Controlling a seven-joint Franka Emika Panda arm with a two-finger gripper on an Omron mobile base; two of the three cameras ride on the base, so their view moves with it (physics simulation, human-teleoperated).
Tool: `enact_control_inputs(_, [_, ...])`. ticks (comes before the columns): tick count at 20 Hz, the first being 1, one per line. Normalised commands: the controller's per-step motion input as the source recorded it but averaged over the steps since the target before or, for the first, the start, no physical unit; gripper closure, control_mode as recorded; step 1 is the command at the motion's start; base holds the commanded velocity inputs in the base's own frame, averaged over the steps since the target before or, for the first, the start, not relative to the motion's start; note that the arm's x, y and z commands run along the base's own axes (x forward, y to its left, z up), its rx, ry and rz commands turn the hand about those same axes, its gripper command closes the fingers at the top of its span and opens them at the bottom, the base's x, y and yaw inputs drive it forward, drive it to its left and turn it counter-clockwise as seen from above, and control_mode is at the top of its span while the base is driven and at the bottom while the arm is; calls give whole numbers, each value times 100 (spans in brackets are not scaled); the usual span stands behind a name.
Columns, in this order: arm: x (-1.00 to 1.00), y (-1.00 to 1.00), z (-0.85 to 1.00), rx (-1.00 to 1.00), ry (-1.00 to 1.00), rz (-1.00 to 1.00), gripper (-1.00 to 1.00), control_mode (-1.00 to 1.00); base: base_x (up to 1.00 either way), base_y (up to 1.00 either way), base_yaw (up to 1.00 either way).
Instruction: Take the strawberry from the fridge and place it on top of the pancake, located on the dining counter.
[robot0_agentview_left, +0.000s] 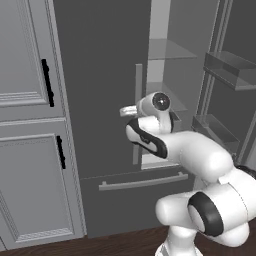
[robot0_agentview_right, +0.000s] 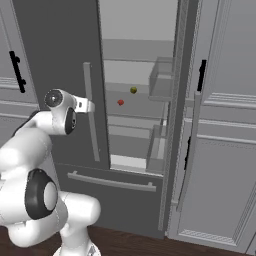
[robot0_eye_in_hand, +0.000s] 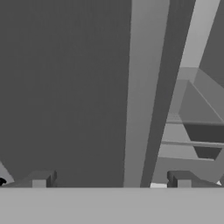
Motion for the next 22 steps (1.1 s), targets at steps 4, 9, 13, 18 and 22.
enact_control_inputs(4, [31, -14, 0, 0, 0, 0, -100, -100, 0, 0, 0])
enact_control_inputs(9, [28, -7, 0, 0, 0, 0, -100, -100, 0, 0, 0])
enact_control_inputs(13, [29, -2, 0, 0, 0, 0, -100, -100, 0, 0, 0])
enact_control_inputs(18, [33, 0, 0, 0, 0, 0, -100, -100, 0, 0, 0])
enact_control_inputs(22, [29, 0, 0, 0, 0, 0, -100, -100, 0, 0, 0])
